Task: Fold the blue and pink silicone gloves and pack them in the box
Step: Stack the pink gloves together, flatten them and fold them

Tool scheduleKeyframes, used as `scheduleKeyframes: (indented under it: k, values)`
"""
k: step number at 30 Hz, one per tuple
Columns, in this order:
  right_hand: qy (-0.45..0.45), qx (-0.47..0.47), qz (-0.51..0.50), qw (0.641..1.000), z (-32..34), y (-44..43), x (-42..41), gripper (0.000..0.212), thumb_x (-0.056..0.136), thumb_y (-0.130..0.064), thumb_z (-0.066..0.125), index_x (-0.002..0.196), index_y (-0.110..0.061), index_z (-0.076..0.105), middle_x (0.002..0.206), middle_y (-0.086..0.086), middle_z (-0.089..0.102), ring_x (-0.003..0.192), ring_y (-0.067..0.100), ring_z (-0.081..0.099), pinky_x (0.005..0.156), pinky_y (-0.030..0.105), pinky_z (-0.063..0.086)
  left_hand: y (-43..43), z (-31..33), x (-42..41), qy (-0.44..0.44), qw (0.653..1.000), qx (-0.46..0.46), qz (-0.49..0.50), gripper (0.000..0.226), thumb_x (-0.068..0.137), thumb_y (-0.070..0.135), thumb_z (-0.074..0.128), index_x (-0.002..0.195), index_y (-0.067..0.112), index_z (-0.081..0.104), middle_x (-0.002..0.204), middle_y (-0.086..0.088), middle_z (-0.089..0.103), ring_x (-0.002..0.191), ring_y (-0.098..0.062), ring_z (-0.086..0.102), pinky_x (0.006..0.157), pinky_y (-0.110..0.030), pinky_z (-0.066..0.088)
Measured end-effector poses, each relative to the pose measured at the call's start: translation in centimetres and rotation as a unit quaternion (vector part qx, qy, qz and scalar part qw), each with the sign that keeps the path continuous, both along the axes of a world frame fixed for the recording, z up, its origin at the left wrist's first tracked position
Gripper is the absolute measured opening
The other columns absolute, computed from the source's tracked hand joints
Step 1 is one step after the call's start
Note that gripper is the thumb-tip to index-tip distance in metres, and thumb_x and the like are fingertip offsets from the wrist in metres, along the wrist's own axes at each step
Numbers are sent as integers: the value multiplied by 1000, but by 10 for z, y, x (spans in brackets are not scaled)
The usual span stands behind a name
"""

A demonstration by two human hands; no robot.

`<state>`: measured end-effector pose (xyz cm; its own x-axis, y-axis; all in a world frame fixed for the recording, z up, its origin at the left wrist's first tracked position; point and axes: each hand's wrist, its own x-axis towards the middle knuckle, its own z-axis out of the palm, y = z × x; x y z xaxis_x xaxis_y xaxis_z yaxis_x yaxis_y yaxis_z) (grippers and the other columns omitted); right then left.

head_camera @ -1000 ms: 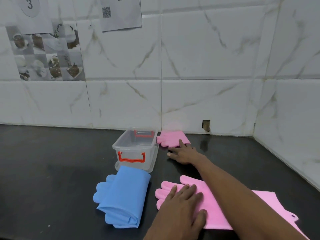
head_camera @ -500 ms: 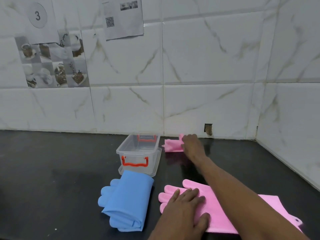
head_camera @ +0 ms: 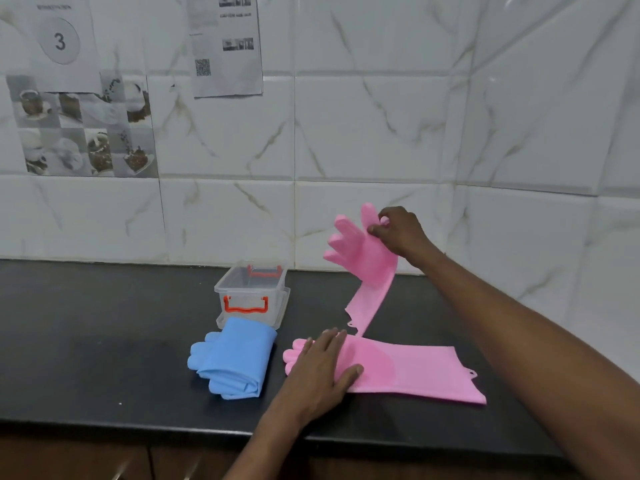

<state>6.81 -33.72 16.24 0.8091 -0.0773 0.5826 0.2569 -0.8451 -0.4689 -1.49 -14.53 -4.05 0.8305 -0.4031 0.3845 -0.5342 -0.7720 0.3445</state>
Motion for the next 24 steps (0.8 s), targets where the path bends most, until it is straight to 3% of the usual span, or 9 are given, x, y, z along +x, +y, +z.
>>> scheduleKeyframes:
  k: [3,5,7,9,14,17,18,21,24]
  values:
    - [19,71,24,997,9,-8,-24,34,87,-22,60,60,-12,41,62,3,46,62,21,43,50,30,29,1,5,-7,-23,999,-40,-16,62,95,61,34,149,31,30,157,11,29,143,-4,24,122,-30,12]
    - [31,174,51,983,16,-13,-34,22,88,-18,58,73,-3,53,74,11,53,69,24,51,57,35,44,3,9,-13,-34,995,-86,-35,52,96,58,35,143,39,38,150,21,36,137,5,30,120,-30,23]
    - [48,293,79,952,21,-18,-41,20,89,-12,55,93,6,60,88,19,60,79,30,60,63,41,56,5,14,-20,-69,986,-138,-56,37,98,53,38,135,48,42,135,39,39,129,16,33,111,-15,28]
    - [66,362,95,925,24,-24,-46,25,90,-8,55,106,11,60,96,23,63,83,34,65,60,41,58,5,18,-29,-98,976,-181,-67,32,99,47,40,129,44,51,125,44,43,124,17,40,101,-4,31]
    - [84,385,101,913,22,-33,-53,23,90,-2,58,107,14,56,104,27,63,79,30,66,48,36,57,-9,33,-50,-58,955,-274,-92,35,98,41,46,127,32,61,130,22,60,121,11,49,99,-4,36]
    - [65,348,86,931,26,-27,-61,23,88,-2,57,106,12,57,108,28,62,90,39,66,63,48,59,-22,55,-52,40,923,-368,-103,36,97,45,45,128,35,61,131,21,60,121,10,51,99,-9,38]
    - [40,308,84,947,29,-21,-66,20,88,-4,57,103,9,58,106,27,62,94,39,65,68,51,59,-28,64,-51,104,893,-423,-115,38,97,48,43,128,34,60,133,18,59,124,6,51,103,-15,38]
    - [-24,61,120,991,38,10,-95,12,86,-19,62,86,-7,61,92,14,62,84,27,60,66,39,53,-40,86,-36,298,705,-618,-178,55,98,55,36,132,17,57,133,-5,62,126,-20,55,110,-37,39]
    - [80,-127,187,971,20,49,-124,27,85,-44,66,93,-18,67,95,-1,63,82,17,56,68,29,42,-44,110,-30,336,540,-751,-178,65,92,65,40,113,8,64,102,-12,70,98,-27,64,92,-39,46]
